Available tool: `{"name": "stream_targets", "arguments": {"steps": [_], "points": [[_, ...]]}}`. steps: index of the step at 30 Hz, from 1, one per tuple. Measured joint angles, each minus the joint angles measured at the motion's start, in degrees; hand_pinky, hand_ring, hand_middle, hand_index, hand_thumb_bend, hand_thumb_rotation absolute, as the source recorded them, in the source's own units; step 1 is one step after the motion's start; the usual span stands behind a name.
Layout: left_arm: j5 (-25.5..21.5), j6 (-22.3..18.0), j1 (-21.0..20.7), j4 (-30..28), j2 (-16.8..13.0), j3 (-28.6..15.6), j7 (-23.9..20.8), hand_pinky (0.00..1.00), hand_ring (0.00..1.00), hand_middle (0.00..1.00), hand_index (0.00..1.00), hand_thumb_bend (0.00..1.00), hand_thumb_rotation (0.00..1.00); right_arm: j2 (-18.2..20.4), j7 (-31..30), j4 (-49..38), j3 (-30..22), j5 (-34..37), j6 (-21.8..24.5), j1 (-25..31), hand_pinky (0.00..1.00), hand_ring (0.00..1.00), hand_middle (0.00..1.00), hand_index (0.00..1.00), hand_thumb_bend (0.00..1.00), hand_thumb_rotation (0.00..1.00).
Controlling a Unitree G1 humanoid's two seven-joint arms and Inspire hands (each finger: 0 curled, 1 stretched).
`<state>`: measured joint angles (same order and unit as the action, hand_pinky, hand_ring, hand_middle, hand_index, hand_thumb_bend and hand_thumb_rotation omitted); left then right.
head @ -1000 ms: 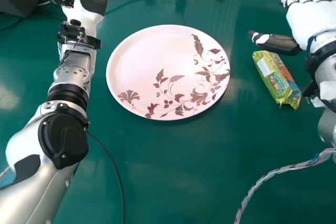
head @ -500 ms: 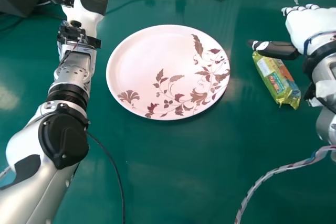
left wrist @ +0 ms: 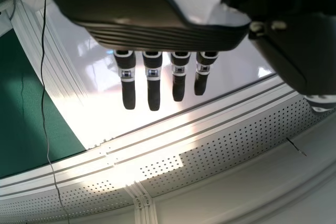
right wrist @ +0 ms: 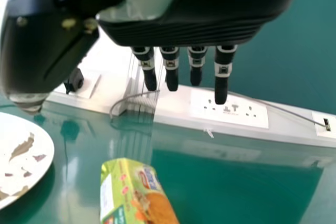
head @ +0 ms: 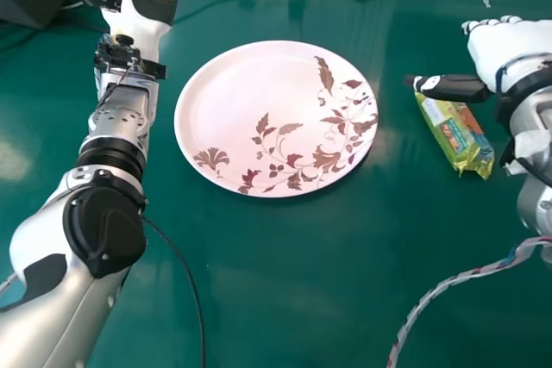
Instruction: Pick up biscuit and place it in the plate
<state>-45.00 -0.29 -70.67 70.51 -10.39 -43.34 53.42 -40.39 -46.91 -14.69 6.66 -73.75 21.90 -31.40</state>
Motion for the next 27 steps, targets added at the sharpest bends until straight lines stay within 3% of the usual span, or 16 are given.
{"name": "stream_targets", "arguments": {"steps": [12,19,27], "points": [[0.0,0.6,0.0,0.0,0.0,0.0,0.3,0.84,0.88,0.96,0.97,1.00,0.70,0.5,-0.5,2.2,0.6,-0.8,0.1,-0.4,0.81,1.00,1.00,1.00,0.99,0.73],[-0.1,1.0,0.0,0.0,0.0,-0.1,0.3,0.83,0.89,0.96,0.97,1.00,0.67,0.5,-0.7,3.5,0.7,-0.8,0.1,-0.5,0.78,1.00,1.00,1.00,0.98,0.78],[-0.3,1.0,-0.1,0.0,0.0,-0.2,0.2,0.83,0.89,0.96,0.98,1.00,0.68,0.4,-0.6,5.6,0.7,0.5,0.0,-0.5,0.78,1.00,1.00,1.00,0.99,0.75]]}}
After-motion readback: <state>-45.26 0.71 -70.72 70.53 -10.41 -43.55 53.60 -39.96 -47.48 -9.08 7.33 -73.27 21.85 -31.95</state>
